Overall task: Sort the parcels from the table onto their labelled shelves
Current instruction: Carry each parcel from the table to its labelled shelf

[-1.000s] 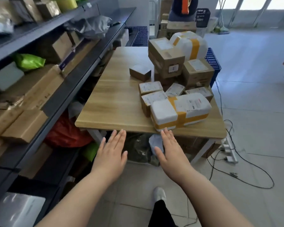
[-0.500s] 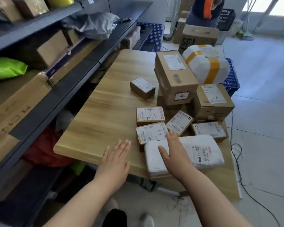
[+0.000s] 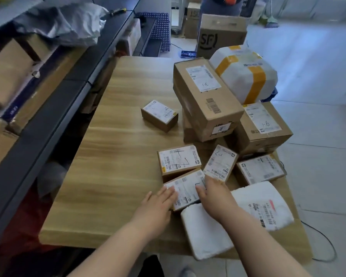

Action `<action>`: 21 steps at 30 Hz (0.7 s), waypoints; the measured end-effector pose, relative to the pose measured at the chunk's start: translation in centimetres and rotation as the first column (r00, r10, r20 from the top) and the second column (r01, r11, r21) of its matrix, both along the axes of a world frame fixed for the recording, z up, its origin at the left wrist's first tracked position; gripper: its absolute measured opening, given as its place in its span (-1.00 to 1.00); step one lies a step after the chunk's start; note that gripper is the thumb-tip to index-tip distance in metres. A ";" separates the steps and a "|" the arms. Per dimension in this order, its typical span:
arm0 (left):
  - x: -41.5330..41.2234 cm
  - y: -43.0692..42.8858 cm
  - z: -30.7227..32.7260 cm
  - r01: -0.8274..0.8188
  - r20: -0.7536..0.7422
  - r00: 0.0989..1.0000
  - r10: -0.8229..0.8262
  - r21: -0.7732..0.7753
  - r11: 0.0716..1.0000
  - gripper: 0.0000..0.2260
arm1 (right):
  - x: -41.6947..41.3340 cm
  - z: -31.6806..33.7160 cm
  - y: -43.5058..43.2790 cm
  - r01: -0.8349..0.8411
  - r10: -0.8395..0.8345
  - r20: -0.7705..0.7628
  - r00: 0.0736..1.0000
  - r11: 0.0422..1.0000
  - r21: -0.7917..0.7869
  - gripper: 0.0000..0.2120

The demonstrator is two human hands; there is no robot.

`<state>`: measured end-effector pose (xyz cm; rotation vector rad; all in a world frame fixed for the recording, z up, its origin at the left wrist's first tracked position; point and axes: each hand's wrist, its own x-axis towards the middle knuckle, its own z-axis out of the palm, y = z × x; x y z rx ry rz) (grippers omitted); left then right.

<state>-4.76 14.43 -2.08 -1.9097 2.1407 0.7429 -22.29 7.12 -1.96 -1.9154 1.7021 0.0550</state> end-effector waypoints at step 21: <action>17.7 -2.1 -2.5 -0.322 0.057 0.943 0.328 -0.092 0.942 -0.48 | 9.0 0.2 -4.0 -0.015 0.029 0.096 0.995 0.989 -0.146 -0.50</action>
